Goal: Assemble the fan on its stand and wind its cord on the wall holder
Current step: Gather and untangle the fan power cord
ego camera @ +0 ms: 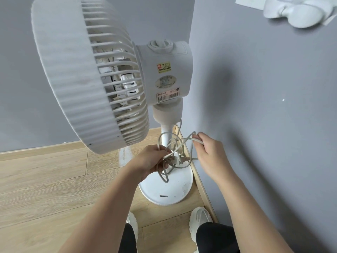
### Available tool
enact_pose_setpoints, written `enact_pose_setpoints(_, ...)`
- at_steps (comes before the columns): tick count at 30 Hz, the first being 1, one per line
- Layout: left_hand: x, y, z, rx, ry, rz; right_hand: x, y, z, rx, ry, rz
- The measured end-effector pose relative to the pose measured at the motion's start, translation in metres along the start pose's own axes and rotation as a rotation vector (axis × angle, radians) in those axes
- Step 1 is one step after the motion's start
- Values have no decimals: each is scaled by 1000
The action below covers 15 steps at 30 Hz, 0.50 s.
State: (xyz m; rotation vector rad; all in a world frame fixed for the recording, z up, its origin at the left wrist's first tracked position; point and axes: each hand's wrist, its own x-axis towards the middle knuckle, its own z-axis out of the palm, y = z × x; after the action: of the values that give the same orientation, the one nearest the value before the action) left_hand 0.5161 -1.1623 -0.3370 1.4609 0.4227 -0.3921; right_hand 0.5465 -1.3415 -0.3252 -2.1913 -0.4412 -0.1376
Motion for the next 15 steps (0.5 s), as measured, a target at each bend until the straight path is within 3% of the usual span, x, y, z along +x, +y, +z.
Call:
enact_pose_setpoints(5, -2, 0, -3, 74, 5, -47, -1, 1, -1, -83, -97, 12)
enact_pose_setpoints(11, -4, 4, -14, 175, 126, 37, -2, 9, -6, -286, -242, 141)
enact_pose_setpoints(15, -4, 1, -16, 186, 122, 102, -3, 9, -7, -132, -211, 198)
